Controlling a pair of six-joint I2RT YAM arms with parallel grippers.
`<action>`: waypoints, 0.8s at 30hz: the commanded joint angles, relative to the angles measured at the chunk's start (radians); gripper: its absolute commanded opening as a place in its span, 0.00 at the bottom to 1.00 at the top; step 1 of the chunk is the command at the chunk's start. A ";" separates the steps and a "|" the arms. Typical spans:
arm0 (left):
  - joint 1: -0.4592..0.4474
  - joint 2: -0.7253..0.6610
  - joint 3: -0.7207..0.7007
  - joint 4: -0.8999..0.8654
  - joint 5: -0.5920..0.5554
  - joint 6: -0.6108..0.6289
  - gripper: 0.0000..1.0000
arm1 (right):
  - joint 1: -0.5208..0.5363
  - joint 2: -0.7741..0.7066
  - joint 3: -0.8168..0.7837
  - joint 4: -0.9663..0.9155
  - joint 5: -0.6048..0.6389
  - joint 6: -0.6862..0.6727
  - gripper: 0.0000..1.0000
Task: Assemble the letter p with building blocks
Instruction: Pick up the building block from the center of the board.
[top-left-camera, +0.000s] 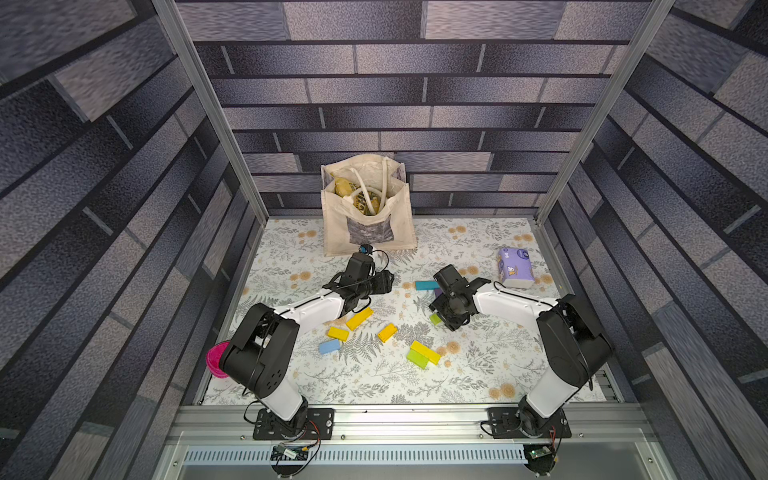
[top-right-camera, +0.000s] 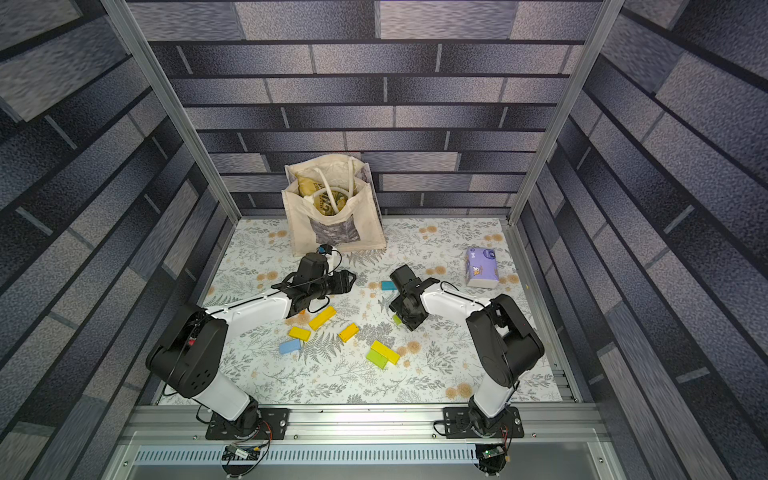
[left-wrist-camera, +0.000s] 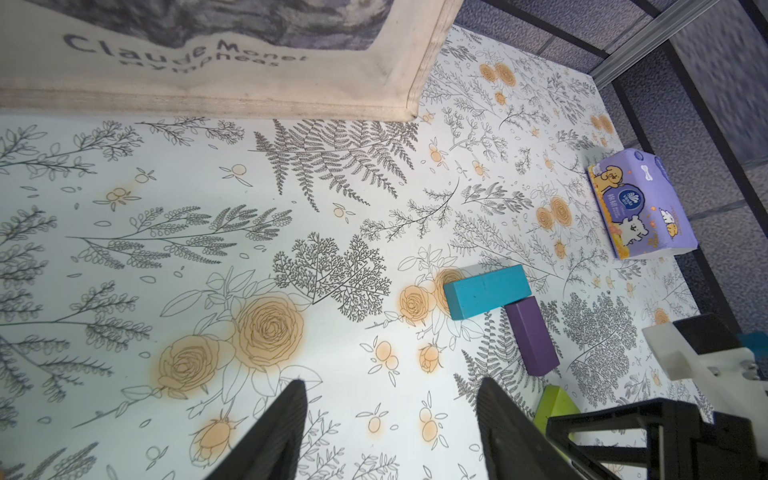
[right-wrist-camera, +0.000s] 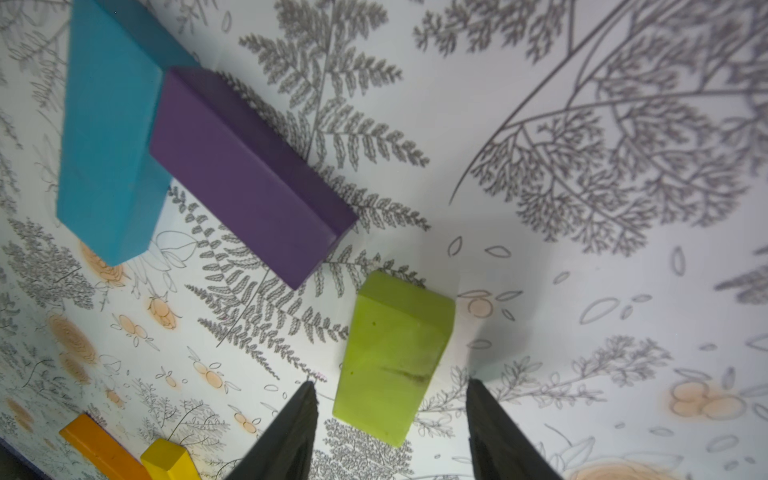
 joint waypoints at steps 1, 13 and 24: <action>0.009 0.007 -0.018 0.023 0.007 -0.005 0.67 | -0.007 0.012 0.025 -0.039 0.029 0.024 0.60; 0.018 0.019 -0.027 0.038 0.009 -0.009 0.68 | -0.005 0.044 0.027 -0.050 0.060 0.044 0.66; 0.020 0.010 -0.032 0.036 0.004 -0.008 0.67 | -0.002 0.023 -0.043 -0.012 0.034 0.043 0.43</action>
